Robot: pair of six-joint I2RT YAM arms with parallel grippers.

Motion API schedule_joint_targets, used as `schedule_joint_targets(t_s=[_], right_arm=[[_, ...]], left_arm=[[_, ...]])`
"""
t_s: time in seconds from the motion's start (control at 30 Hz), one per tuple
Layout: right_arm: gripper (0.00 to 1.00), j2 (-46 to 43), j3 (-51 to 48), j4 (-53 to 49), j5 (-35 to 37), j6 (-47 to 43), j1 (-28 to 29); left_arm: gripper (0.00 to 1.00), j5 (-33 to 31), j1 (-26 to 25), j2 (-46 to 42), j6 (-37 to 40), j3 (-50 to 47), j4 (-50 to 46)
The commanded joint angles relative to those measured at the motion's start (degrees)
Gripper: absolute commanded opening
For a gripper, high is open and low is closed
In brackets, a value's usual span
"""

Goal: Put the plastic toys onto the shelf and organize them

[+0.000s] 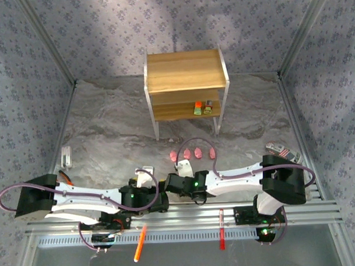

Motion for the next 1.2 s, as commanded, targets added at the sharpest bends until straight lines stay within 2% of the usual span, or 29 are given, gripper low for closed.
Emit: schedule_joint_targets(t_s=[0.0, 0.23, 0.67, 1.17], right_arm=[[0.45, 1.0, 1.6, -0.3, 0.6, -0.6, -0.6], [0.45, 2.5, 2.8, -0.3, 0.9, -1.0, -1.5], [0.41, 4.3, 5.1, -7.6, 4.3, -0.6, -2.0], [0.41, 3.5, 3.3, -3.7, 3.5, -2.7, -1.8]], left_arm=[[0.91, -1.2, -0.2, 0.8, 1.1, 0.7, 0.8], [0.91, -1.2, -0.3, 0.8, 1.6, 0.7, 1.2], [0.91, -1.2, -0.2, 1.0, 1.8, 0.9, 1.2], [0.91, -1.0, -0.2, 1.9, 2.6, 1.6, 1.5]])
